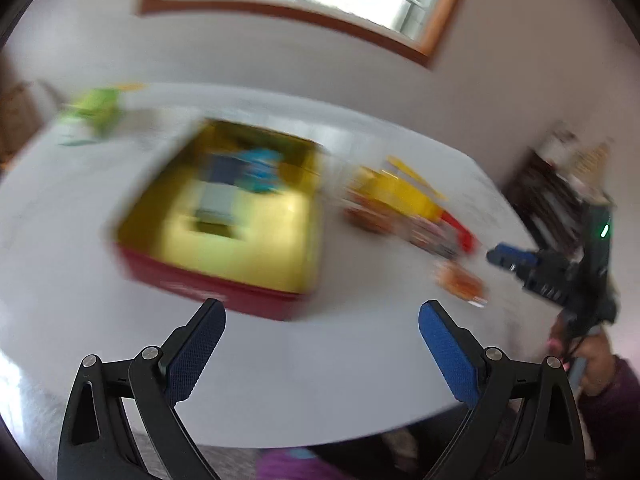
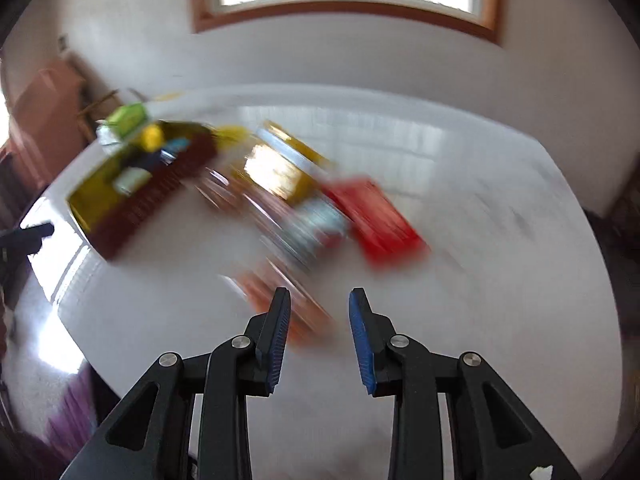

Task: Organize snacks
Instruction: 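Grasp the blue wrapped candy with the right gripper and drop it into the tin, then grasp the clear bag of orange twisted snacks with the left gripper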

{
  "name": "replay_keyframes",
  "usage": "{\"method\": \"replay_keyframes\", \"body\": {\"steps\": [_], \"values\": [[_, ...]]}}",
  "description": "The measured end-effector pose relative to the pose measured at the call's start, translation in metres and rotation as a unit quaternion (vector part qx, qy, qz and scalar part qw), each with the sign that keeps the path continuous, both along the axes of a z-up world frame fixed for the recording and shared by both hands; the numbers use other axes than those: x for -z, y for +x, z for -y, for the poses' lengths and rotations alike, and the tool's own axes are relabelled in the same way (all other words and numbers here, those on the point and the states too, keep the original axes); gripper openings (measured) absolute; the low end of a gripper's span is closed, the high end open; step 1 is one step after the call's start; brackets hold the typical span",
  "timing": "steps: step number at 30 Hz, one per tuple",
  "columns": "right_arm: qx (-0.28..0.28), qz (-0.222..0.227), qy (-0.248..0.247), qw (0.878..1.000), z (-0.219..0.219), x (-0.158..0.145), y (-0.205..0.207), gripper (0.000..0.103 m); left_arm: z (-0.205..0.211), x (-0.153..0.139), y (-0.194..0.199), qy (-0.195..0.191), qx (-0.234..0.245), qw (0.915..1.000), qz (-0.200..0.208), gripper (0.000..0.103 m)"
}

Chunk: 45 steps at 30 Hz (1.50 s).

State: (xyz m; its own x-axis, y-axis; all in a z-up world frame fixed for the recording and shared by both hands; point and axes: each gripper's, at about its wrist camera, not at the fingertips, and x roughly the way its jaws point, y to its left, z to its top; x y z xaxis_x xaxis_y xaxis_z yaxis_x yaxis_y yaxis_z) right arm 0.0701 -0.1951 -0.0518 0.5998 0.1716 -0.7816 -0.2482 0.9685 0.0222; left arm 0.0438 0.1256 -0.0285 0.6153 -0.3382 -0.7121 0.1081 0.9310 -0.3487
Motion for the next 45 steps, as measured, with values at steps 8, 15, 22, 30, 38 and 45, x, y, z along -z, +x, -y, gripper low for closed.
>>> {"method": "replay_keyframes", "body": {"steps": [8, 15, 22, 30, 38, 45], "values": [[0.074, -0.016, 0.048, 0.996, 0.066, 0.018, -0.012, 0.029, 0.095, 0.027, 0.073, -0.128, 0.079, 0.9824, -0.112, 0.097], [0.073, 0.003, 0.073, 0.995, 0.084, 0.019, -0.024, 0.029, 0.163, 0.050, 0.127, -0.116, 0.025, 0.9633, -0.241, 0.097], [0.083, 0.001, 0.115, 0.990, 0.109, 0.024, -0.011, 0.029, 0.189, 0.069, 0.144, -0.066, -0.044, 0.9505, -0.300, 0.095], [0.086, 0.012, 0.152, 0.985, 0.128, 0.019, 0.001, 0.039, 0.220, 0.066, 0.142, 0.038, -0.042, 0.9542, -0.294, 0.095], [0.093, 0.002, 0.164, 0.982, 0.136, 0.023, 0.008, 0.043, 0.245, 0.068, 0.134, 0.106, -0.035, 0.9677, -0.226, 0.064], [0.074, 0.011, 0.164, 0.984, 0.121, 0.009, 0.025, 0.046, 0.198, 0.067, 0.111, 0.070, -0.030, 0.9831, -0.166, 0.050]]}}
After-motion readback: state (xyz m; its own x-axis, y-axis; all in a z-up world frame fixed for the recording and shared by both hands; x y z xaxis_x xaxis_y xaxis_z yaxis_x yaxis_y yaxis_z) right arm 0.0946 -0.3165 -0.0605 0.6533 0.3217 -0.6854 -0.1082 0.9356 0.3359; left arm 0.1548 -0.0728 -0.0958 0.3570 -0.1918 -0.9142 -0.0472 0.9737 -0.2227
